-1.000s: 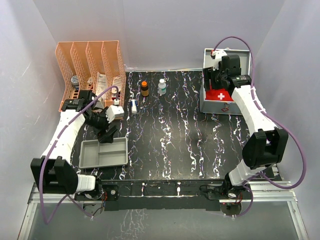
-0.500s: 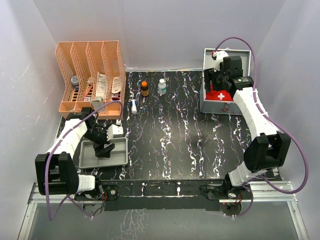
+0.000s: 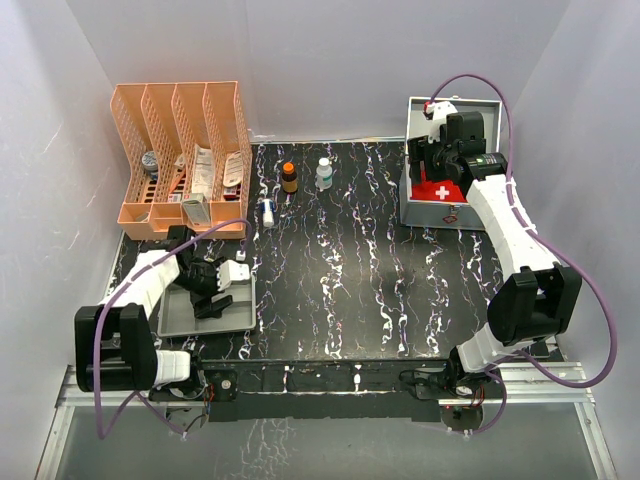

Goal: Organize the medicine kit
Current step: Pick up the medicine box compartment at the center of the board.

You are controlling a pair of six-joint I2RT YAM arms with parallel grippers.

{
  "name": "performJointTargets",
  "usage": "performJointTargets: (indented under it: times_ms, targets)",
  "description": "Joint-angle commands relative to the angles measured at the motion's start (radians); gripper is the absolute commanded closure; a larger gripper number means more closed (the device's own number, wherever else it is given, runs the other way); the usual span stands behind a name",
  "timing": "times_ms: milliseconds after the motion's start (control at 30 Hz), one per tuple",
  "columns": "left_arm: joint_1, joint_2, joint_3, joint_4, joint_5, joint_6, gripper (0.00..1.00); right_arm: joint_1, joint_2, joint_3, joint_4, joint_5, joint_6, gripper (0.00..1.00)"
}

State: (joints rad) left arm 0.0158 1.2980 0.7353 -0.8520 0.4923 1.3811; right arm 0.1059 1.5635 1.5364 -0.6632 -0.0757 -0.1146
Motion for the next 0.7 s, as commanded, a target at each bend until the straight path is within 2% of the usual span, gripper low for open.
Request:
performJointTargets:
  times_ms: [0,167,367,433,467,500,533,567,667]
  targets:
    - [-0.008,0.041,-0.011,0.026,0.029,0.037,0.29,0.005,-0.055,0.028,0.025,0.016,-0.004,0.32]
    - [-0.007,0.063,-0.029,0.024,0.029,0.057,0.32,0.005,-0.065,0.023,0.02,0.021,-0.001,0.32]
    - [-0.008,0.066,-0.007,-0.047,0.057,0.074,0.45,0.005,-0.089,-0.005,0.02,0.035,-0.003,0.31]
    - [-0.007,0.066,-0.001,-0.066,0.061,0.075,0.55,0.005,-0.095,-0.016,0.023,0.036,-0.002,0.3]
    - [-0.007,0.083,-0.002,-0.074,0.06,0.075,0.65,0.005,-0.099,-0.022,0.025,0.037,-0.002,0.28]
    - [-0.007,0.089,0.0,-0.084,0.057,0.077,0.93,0.004,-0.102,-0.027,0.029,0.035,0.0,0.21]
    - [-0.007,0.09,0.002,-0.083,0.054,0.067,1.0,0.004,-0.106,-0.031,0.032,0.033,0.002,0.1]
    - [-0.007,0.088,0.005,-0.083,0.053,0.055,1.0,0.004,-0.111,-0.033,0.038,0.032,0.002,0.03]
    - [-0.008,0.085,0.023,-0.084,0.056,0.037,1.0,0.005,-0.122,-0.035,0.057,0.038,0.007,0.02]
